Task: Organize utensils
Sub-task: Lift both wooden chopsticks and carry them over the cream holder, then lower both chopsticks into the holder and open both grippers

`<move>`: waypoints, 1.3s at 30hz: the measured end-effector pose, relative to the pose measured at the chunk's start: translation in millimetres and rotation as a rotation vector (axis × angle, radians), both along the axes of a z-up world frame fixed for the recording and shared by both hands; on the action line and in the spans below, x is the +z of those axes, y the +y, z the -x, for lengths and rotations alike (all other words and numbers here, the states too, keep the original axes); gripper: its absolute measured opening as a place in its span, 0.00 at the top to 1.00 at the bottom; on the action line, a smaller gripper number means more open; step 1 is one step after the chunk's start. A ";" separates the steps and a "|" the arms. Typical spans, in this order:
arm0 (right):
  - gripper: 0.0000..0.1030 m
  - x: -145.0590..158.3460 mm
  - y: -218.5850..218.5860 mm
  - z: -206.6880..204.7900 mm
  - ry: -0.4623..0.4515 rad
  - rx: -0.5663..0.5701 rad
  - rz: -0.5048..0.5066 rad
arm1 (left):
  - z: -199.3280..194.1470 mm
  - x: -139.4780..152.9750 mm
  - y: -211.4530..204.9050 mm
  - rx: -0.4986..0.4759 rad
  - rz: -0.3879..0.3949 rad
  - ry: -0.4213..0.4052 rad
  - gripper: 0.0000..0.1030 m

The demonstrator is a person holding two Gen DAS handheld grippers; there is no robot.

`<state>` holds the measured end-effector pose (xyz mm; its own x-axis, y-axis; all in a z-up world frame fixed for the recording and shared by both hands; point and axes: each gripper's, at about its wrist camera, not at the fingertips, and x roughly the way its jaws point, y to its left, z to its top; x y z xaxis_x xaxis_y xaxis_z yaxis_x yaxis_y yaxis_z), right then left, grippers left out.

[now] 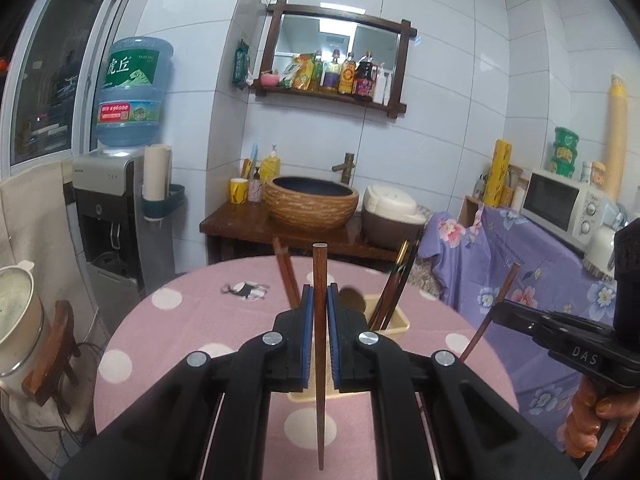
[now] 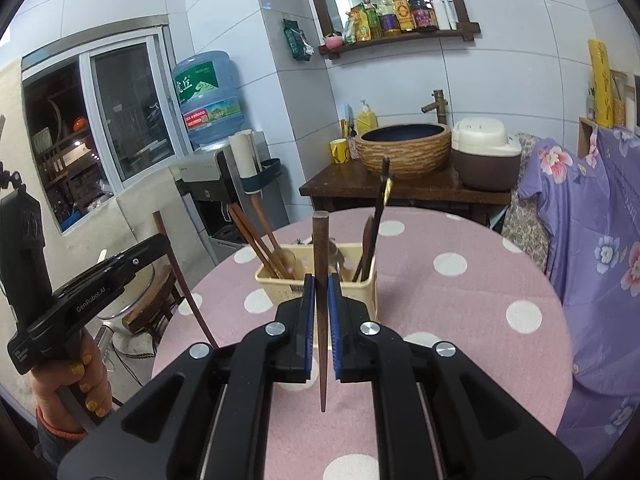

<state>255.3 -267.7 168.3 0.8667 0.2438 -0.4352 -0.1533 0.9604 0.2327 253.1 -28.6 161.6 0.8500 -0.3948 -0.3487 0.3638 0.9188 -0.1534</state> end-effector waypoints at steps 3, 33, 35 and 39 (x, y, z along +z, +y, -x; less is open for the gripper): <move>0.93 34.3 -0.3 -6.7 -0.050 -0.017 0.013 | -6.5 29.4 -0.8 0.010 0.025 -0.050 0.92; 0.95 -27.8 16.2 -108.7 0.033 -0.188 0.049 | -97.6 -35.0 -51.8 0.134 -0.020 0.003 0.92; 0.95 -31.1 15.5 -109.0 0.043 -0.188 0.041 | -99.6 -42.1 -51.3 0.133 -0.024 0.017 0.92; 0.95 -33.1 13.4 -109.8 0.036 -0.198 0.039 | -100.3 -48.2 -54.1 0.141 -0.045 0.013 0.92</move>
